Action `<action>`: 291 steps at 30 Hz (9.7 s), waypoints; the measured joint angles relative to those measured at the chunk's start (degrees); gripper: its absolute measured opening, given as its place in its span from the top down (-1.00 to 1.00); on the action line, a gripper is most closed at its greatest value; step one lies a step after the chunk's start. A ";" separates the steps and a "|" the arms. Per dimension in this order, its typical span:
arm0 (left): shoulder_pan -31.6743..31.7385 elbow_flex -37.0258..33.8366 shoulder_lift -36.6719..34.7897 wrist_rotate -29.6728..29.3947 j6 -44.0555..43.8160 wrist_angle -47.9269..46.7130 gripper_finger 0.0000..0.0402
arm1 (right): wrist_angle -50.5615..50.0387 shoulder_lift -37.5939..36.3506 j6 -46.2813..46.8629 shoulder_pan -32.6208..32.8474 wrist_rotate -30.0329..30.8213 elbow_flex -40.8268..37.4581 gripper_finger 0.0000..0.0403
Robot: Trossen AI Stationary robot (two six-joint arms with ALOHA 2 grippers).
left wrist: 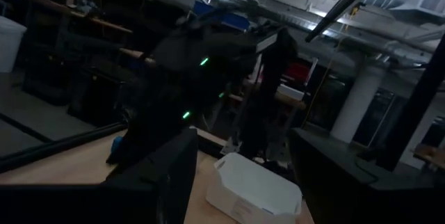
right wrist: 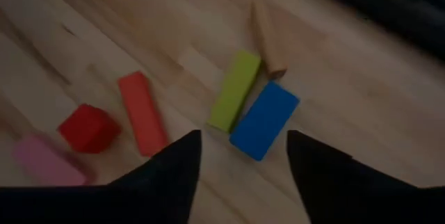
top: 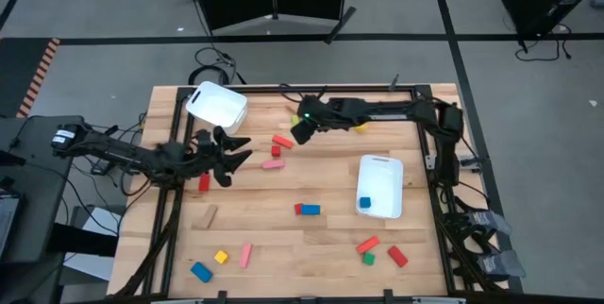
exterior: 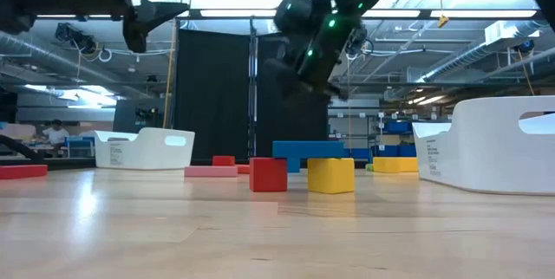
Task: Sort blocks by size
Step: Put the top blue rectangular block into the top white bin, then put the top red cube block into the bottom white bin
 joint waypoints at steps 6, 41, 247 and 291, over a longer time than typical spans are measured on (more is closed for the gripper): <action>-0.97 -1.49 -2.76 0.02 -0.12 -1.13 -0.17 | -2.74 5.46 2.16 -1.62 -0.56 3.35 -0.46; -1.39 -1.45 -4.33 2.30 -1.32 -1.94 -0.17 | -3.86 14.21 1.32 -4.97 -4.28 5.87 0.29; 19.94 51.64 56.44 16.83 -25.04 -75.88 0.30 | 50.51 -59.38 -35.79 19.49 18.17 -59.44 0.74; 6.13 51.64 50.62 26.00 12.08 -25.09 0.30 | 53.70 -64.87 -37.43 21.36 18.17 -57.12 0.74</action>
